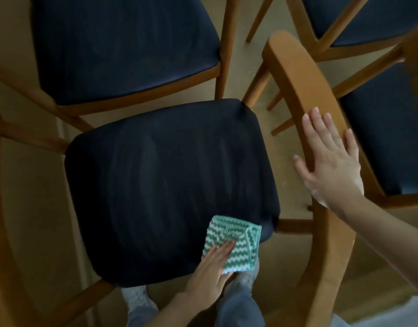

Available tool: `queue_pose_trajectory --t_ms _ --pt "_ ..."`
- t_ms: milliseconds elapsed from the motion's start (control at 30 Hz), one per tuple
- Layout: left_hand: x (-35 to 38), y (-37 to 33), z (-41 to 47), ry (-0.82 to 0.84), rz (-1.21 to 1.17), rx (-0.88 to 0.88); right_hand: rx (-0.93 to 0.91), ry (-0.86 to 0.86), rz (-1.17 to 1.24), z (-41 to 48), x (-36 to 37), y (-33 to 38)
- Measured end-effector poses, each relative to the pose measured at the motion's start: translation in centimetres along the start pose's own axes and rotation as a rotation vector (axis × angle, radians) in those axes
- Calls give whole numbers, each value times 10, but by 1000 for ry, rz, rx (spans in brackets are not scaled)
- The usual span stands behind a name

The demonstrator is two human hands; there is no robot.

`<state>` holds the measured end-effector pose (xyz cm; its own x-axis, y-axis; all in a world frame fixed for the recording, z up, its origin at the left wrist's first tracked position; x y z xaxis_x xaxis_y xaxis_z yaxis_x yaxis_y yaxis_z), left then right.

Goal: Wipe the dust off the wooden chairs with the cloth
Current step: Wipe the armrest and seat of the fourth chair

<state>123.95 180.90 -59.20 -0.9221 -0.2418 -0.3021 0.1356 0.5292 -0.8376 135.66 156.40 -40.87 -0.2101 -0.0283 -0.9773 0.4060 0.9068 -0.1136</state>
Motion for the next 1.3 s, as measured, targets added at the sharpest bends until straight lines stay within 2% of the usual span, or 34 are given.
queue_pose_trajectory --t_ms 100,200,300,400,500,567,633,733,800,867,967,1133,1300 --pt "24 19 -20 219 81 -126 -2 8 4 0 -1 0" --pt "6 11 -12 184 -63 -176 -1 -3 11 1 -1 0" --pt "-19 -10 5 228 -291 -224 -7 4 16 0 2 0" --pt "-70 -35 32 73 -588 -162 -9 2 10 0 1 0" --pt "-173 -53 78 -258 -739 -82 -9 13 3 1 2 -1" --pt "-249 -69 106 -451 -613 30 -4 5 -9 2 3 -2" --pt "-313 -85 129 -594 -298 122 -1 -7 -12 2 4 -3" --pt "-352 -77 165 -649 42 79 -8 -23 -9 3 6 -4" --pt "-333 -48 188 -512 150 -73 -14 -37 -6 2 5 -4" --pt "-302 -28 195 -437 191 -128 -17 -42 9 2 5 -4" --pt "-284 -28 178 -536 179 -67 -23 -40 18 2 5 -3" --pt "-227 -13 133 -453 280 56 -23 -34 10 2 5 -3" --pt "-164 -1 88 -343 301 68 -16 -23 9 2 5 -2"
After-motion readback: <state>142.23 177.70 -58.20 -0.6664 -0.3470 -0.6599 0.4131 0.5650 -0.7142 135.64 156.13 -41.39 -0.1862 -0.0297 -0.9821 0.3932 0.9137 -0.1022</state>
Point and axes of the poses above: each hand's wrist, its own z-axis towards the middle knuckle, its own x-axis out of the palm, y = z × x, the point moved 10 cm from there along z, towards the middle knuckle, and after that the axes turned 10 degrees about -z, right-handed, at the moved point
